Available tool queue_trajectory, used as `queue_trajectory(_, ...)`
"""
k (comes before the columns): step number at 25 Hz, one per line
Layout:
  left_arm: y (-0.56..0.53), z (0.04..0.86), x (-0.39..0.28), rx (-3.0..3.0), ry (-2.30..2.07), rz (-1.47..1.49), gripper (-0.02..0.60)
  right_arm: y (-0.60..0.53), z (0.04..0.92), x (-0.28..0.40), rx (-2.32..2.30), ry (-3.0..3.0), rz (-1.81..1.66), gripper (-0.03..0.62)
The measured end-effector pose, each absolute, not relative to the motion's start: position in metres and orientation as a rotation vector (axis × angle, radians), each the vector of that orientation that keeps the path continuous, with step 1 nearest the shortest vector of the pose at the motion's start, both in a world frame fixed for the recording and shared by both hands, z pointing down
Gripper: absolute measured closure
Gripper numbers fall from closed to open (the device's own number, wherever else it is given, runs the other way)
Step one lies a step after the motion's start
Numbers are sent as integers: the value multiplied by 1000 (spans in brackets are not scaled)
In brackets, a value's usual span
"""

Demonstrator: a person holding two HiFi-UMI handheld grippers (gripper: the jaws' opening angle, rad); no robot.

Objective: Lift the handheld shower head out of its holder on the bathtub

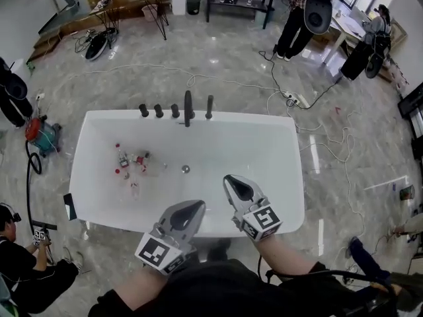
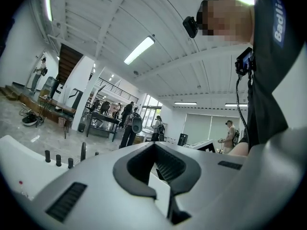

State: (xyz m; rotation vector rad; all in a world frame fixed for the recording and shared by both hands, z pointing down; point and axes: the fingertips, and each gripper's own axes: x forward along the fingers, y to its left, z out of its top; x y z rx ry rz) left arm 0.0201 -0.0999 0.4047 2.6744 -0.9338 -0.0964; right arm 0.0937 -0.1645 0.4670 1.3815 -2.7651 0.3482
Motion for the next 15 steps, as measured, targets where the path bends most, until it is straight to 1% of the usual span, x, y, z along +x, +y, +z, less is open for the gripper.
queue_trajectory(5, -120, 412, 4, 2641, -979, -139, 581, -210, 493, 86, 1388, -2721, 393, 565)
queue_trajectory(10, -136, 431, -10, 2614, -1011, -62, 581, -258, 523, 82, 1381, -2704, 403, 536)
queue_trajectory(15, -153, 440, -22, 2586, -1032, -73, 581, -309, 551, 80, 1393, -2654, 423, 499)
